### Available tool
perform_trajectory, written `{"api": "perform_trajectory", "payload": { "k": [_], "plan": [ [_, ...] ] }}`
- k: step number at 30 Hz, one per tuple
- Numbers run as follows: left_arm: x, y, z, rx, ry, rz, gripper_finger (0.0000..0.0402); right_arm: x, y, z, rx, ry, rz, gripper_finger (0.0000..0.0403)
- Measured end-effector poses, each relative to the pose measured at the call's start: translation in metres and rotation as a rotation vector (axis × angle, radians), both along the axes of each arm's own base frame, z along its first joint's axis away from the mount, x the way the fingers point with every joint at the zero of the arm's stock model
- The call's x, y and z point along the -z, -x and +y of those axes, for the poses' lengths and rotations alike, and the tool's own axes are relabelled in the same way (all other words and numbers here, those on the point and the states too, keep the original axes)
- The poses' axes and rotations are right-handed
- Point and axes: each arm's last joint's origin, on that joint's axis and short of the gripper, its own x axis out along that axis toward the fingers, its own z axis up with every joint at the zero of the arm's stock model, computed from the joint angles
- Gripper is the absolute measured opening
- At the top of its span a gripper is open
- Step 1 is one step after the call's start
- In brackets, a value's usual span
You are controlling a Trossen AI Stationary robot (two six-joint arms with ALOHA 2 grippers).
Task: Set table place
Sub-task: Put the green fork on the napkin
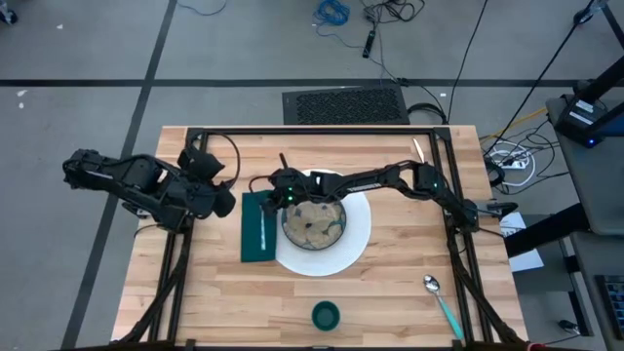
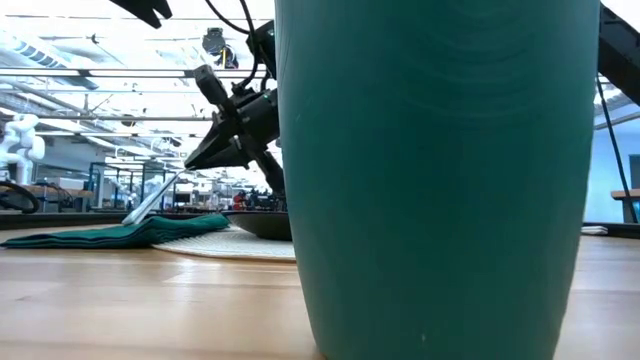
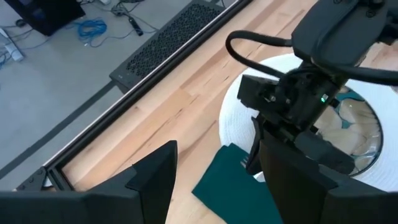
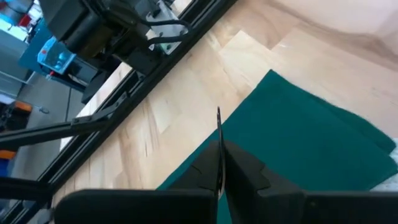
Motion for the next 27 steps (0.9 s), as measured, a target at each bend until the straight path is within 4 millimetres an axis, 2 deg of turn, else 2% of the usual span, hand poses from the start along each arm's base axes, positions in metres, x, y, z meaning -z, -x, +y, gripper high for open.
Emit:
{"api": "perform_trajectory", "payload": {
  "k": [5,9,16,27],
  "plan": [
    [0.0,-0.001,0.0,0.0,0.004,-0.01,0.0212,0.004,-0.002,0.002,0.001,-0.02,-0.006,0.0],
    [0.0,-0.001,0.0,0.0,0.004,-0.01,0.0212,0.015,-0.003,0.005,0.029,-0.043,0.024,0.0],
    [0.0,-0.001,0.0,0.001,0.005,-0.009,0.0212,0.012,-0.004,0.003,0.023,-0.025,-0.019,0.0],
    [0.0,-0.001,0.0,0.002,0.006,-0.007,0.0212,0.018,-0.004,0.006,0.0,0.016,0.015,0.0011]
  ]
}}
